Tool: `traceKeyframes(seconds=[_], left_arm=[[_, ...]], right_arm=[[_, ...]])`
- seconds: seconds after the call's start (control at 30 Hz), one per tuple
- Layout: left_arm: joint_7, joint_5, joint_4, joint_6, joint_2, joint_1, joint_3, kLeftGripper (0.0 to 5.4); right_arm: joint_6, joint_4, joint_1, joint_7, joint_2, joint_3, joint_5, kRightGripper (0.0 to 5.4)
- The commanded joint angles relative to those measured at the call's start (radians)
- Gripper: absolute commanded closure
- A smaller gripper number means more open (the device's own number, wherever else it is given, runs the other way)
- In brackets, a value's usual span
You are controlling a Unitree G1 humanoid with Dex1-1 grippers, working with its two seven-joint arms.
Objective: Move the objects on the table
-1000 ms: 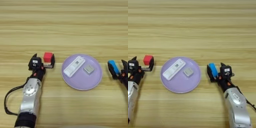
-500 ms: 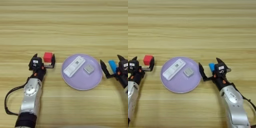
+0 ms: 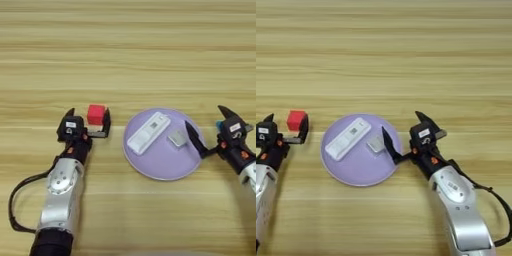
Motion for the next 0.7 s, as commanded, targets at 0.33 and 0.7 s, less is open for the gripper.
traceKeyframes(seconds=[0.33,0.7], left_arm=[[0.01,0.018,-0.064,0.054,0.005,0.056,-0.023,0.0],[0.013,0.018,-0.066,0.055,0.007,0.058,-0.018,0.0]], right_arm=[[0.069,0.025,-0.031,0.01,-0.009,0.038,-0.023,0.03],[0.143,-0.013,-0.033,0.058,-0.011,0.128,-0.035,0.03]])
